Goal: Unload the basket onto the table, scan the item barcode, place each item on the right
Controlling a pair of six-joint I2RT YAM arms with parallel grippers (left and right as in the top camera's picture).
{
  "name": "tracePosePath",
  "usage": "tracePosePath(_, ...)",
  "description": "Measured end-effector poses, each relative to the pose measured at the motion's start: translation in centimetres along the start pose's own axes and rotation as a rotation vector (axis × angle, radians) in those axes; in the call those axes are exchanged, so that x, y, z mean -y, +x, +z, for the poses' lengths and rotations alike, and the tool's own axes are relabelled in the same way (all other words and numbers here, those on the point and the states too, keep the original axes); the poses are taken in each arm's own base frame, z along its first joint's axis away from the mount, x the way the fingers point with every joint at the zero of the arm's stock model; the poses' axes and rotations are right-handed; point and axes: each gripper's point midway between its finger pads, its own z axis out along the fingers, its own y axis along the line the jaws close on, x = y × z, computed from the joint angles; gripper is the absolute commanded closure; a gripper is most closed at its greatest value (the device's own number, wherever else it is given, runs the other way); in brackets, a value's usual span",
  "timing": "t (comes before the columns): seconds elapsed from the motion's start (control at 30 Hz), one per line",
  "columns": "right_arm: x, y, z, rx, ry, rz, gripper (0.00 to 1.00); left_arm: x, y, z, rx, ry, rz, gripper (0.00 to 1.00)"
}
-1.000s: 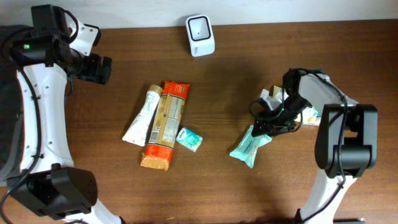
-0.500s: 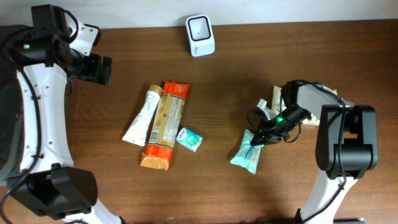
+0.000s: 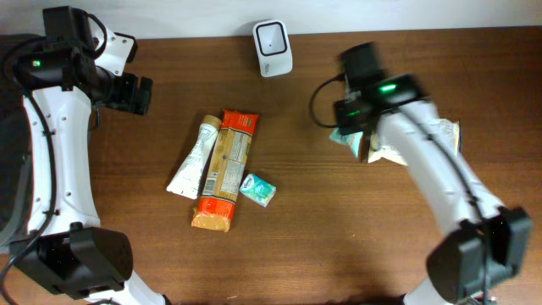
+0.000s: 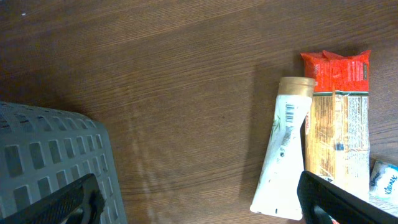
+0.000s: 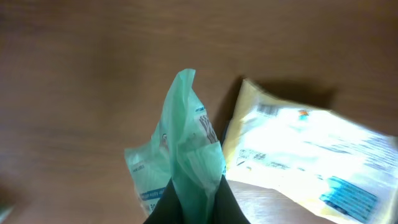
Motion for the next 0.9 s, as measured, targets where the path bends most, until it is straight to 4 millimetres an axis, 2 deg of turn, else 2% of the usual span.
tracePosePath(0.07,-0.8,0.7,1.3,0.029,0.262,0.012,0.96,0.0,0.0,0.0,0.000,0.000,0.000,0.01)
tracePosePath(0.13,-1.4,1.1,2.5,0.068,0.448,-0.003,0.96,0.0,0.0,0.0,0.000,0.000,0.000,0.01)
tracePosePath(0.23,-2.9,1.0,4.2,0.127,0.585,-0.030,0.96,0.0,0.0,0.0,0.000,0.000,0.000,0.01)
tracePosePath(0.27,-3.8,1.4,5.2,0.128,0.611,-0.060,0.92,0.0,0.0,0.0,0.000,0.000,0.000,0.01)
tracePosePath(0.3,-4.5,1.9,6.0,0.125,0.627,-0.086,0.84,0.0,0.0,0.0,0.000,0.000,0.000,0.01)
tracePosePath(0.33,-5.3,2.3,6.6,0.120,0.634,-0.109,0.69,0.0,0.0,0.0,0.000,0.000,0.000,0.01)
tracePosePath(0.37,-6.6,2.9,7.0,0.111,0.626,-0.162,0.35,0.0,0.0,0.0,0.000,0.000,0.000,0.01)
tracePosePath(0.4,-7.0,3.0,6.9,0.110,0.620,-0.181,0.29,0.0,0.0,0.0,0.000,0.000,0.000,0.01)
tracePosePath(0.5,-10.3,4.5,7.5,0.034,0.493,-0.330,0.30,0.0,0.0,0.0,0.000,0.000,0.000,0.01)
tracePosePath(0.57,-13.2,6.3,7.9,-0.040,0.353,-0.424,0.37,0.0,0.0,0.0,0.000,0.000,0.000,0.01)
tracePosePath(0.6,-14.6,7.3,8.1,-0.077,0.270,-0.451,0.38,0.0,0.0,0.0,0.000,0.000,0.000,0.01)
tracePosePath(0.67,-16.2,8.1,8.1,-0.149,0.128,-0.446,0.39,0.0,0.0,0.0,0.000,0.000,0.000,0.01)
tracePosePath(0.73,-16.3,7.9,7.8,-0.215,0.008,-0.391,0.33,0.0,0.0,0.0,0.000,0.000,0.000,0.01)
tracePosePath(0.77,-15.7,6.8,7.5,-0.234,-0.049,-0.341,0.33,0.0,0.0,0.0,0.000,0.000,0.000,0.01)
tracePosePath(0.87,-13.4,4.0,5.8,-0.266,-0.229,-0.228,0.32,0.0,0.0,0.0,0.000,0.000,0.000,0.01)
tracePosePath(0.9,-11.9,2.8,5.3,-0.259,-0.294,-0.182,0.29,0.0,0.0,0.0,0.000,0.000,0.000,0.01)
